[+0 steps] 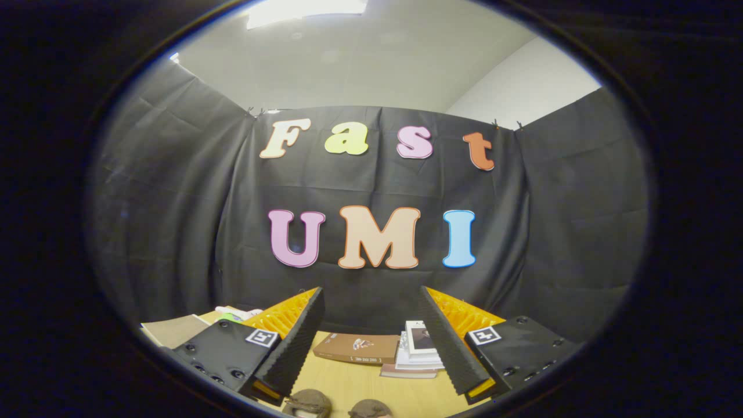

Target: Open the storage box then place both shoes into the box .Put the left shoe in first, then the right shoe, with the right side of both shoes facing outward in a uniform manner.

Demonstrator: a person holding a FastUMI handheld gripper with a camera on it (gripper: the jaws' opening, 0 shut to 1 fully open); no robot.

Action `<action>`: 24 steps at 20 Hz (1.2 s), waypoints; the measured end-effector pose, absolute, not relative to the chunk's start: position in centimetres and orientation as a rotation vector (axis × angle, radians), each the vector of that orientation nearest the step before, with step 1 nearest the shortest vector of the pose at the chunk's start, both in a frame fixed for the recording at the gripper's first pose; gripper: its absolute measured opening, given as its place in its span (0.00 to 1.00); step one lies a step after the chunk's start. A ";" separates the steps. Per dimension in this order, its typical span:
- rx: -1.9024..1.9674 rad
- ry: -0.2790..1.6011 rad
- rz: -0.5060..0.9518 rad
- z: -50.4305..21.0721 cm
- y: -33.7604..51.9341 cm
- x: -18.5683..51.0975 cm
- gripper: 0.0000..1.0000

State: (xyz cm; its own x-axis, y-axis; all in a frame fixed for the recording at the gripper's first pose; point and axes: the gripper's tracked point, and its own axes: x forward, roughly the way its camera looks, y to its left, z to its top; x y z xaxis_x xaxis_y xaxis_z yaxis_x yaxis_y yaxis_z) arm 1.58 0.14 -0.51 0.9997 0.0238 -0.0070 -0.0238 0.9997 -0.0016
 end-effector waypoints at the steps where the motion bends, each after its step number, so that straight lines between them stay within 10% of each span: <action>1: 0.000 0.009 0.025 -0.6 0.2 1.6 1.00; 24: 0.014 0.004 0.085 -1.9 1.9 0.9 1.00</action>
State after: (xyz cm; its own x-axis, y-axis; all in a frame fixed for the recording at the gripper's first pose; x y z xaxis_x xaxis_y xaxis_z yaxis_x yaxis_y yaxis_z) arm 0.94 1.85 -1.93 0.9963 0.0853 -0.0035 -0.0852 0.9963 0.0140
